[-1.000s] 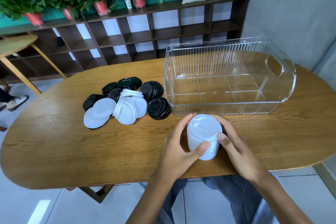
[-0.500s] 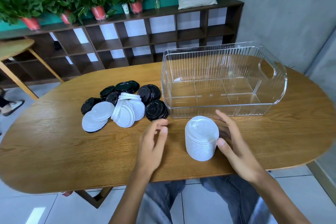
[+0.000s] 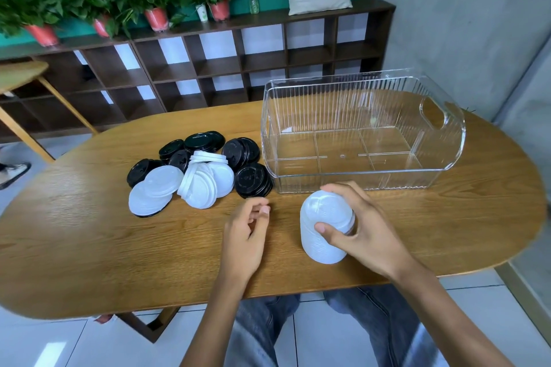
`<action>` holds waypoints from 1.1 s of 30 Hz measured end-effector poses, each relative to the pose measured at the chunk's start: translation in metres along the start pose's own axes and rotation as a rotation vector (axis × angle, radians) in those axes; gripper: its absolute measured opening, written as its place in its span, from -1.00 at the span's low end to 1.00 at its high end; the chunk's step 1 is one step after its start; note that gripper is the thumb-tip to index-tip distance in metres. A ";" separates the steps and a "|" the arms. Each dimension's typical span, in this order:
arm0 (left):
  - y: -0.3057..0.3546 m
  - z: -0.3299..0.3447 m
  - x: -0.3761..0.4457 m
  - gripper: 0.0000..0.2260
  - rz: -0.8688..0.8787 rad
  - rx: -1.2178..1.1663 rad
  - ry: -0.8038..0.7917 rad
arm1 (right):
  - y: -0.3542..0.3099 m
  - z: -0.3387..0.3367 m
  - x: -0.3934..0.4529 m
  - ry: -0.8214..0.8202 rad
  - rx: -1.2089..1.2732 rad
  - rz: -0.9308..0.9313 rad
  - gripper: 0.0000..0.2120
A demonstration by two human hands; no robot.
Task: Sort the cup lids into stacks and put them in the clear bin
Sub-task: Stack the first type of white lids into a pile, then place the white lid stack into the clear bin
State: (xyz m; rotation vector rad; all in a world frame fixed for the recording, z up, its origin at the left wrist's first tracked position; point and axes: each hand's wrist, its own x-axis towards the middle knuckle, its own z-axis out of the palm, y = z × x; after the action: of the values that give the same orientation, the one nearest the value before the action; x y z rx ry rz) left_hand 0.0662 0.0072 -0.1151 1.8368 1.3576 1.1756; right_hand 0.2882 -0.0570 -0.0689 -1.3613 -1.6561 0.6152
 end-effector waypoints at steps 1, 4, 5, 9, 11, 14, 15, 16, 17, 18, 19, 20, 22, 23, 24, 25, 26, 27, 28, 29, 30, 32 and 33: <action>0.000 0.000 0.000 -0.86 0.003 0.005 -0.002 | 0.000 0.001 0.000 0.005 0.001 -0.001 -0.54; -0.001 0.001 0.000 -0.86 0.023 0.032 0.000 | 0.003 0.005 -0.001 0.012 0.014 0.006 -0.46; -0.001 0.001 0.000 -0.86 0.025 0.035 0.003 | 0.003 0.006 -0.001 0.012 0.016 0.008 -0.44; -0.002 0.002 0.002 -0.85 0.015 0.020 0.015 | 0.003 0.007 0.000 0.012 0.050 0.018 -0.42; -0.003 0.001 0.003 -0.85 0.006 0.019 0.022 | 0.002 0.008 0.000 0.010 0.073 0.027 -0.42; -0.006 -0.004 0.009 -0.83 0.030 0.059 0.022 | 0.003 0.008 -0.001 0.000 0.103 0.071 -0.40; -0.008 -0.006 0.012 -0.82 0.038 0.086 0.019 | 0.004 0.007 -0.003 -0.018 0.127 0.097 -0.38; -0.010 -0.009 0.015 -0.82 0.038 0.117 0.016 | 0.005 0.006 -0.004 -0.044 0.162 0.123 -0.37; -0.012 -0.012 0.017 -0.81 0.033 0.143 0.021 | 0.006 0.004 -0.006 -0.077 0.206 0.143 -0.36; -0.015 -0.014 0.019 -0.81 0.026 0.158 0.034 | 0.007 0.002 -0.008 -0.111 0.245 0.157 -0.35; -0.017 -0.016 0.020 -0.80 0.022 0.165 0.049 | 0.008 0.001 -0.009 -0.138 0.271 0.168 -0.34; -0.018 -0.017 0.020 -0.79 0.025 0.168 0.063 | 0.008 0.000 -0.011 -0.156 0.284 0.175 -0.33; -0.018 -0.016 0.018 -0.78 0.040 0.195 0.070 | 0.009 0.000 -0.011 -0.172 0.299 0.179 -0.31; -0.017 -0.015 0.017 -0.79 0.051 0.218 0.059 | 0.009 0.000 -0.011 -0.174 0.303 0.181 -0.30; -0.016 -0.015 0.016 -0.80 0.064 0.241 0.045 | 0.008 0.000 -0.011 -0.173 0.306 0.181 -0.30; -0.016 -0.015 0.015 -0.80 0.075 0.261 0.030 | 0.008 0.000 -0.011 -0.168 0.309 0.179 -0.29; -0.015 -0.015 0.015 -0.81 0.085 0.275 0.019 | 0.008 0.000 -0.011 -0.157 0.312 0.176 -0.30; -0.014 -0.015 0.015 -0.82 0.093 0.284 0.012 | 0.007 0.000 -0.011 -0.144 0.315 0.174 -0.31; -0.014 -0.015 0.015 -0.83 0.100 0.290 0.009 | 0.007 0.000 -0.011 -0.132 0.318 0.172 -0.31; -0.013 -0.015 0.015 -0.83 0.103 0.292 0.009 | 0.006 0.000 -0.011 -0.125 0.320 0.169 -0.32; -0.013 -0.016 0.015 -0.84 0.106 0.293 0.010 | 0.006 0.000 -0.010 -0.122 0.322 0.167 -0.32; -0.012 -0.016 0.015 -0.84 0.109 0.294 0.012 | 0.005 0.000 -0.009 -0.128 0.325 0.162 -0.32; -0.012 -0.016 0.015 -0.84 0.108 0.294 0.010 | 0.005 -0.001 -0.008 -0.129 0.327 0.160 -0.32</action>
State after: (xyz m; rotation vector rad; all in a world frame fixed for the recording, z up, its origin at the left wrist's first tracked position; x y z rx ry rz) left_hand 0.0483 0.0243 -0.1131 2.1337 1.5192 1.0844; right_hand 0.2913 -0.0638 -0.0752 -1.2408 -1.4751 1.0384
